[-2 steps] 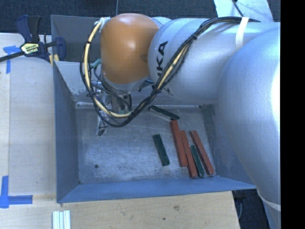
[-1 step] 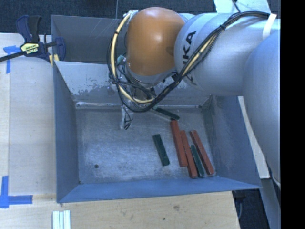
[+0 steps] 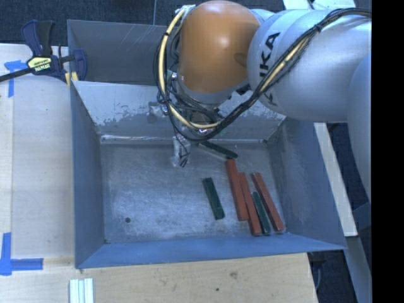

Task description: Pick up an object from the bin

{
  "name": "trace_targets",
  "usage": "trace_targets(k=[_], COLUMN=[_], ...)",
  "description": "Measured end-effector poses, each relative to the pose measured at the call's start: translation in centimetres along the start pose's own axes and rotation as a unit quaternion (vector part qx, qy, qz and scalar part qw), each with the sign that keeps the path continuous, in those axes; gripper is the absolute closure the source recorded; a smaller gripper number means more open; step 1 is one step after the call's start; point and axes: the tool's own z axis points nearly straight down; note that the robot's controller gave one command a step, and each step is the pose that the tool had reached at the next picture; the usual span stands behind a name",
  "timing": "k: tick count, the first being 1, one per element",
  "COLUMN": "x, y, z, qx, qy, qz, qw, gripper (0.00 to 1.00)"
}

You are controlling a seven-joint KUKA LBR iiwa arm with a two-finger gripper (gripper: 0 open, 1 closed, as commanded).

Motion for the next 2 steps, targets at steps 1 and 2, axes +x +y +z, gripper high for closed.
trace_targets(k=[1,2], x=[9.3,10.2], y=[-5.2,-9.7], z=[1.2,7.0], qx=[0.0,-0.001], qy=[0.0061,0.0051], qz=[-0.046,-0.14], qw=[0.9989,0.9901], gripper=[0.0,0.0])
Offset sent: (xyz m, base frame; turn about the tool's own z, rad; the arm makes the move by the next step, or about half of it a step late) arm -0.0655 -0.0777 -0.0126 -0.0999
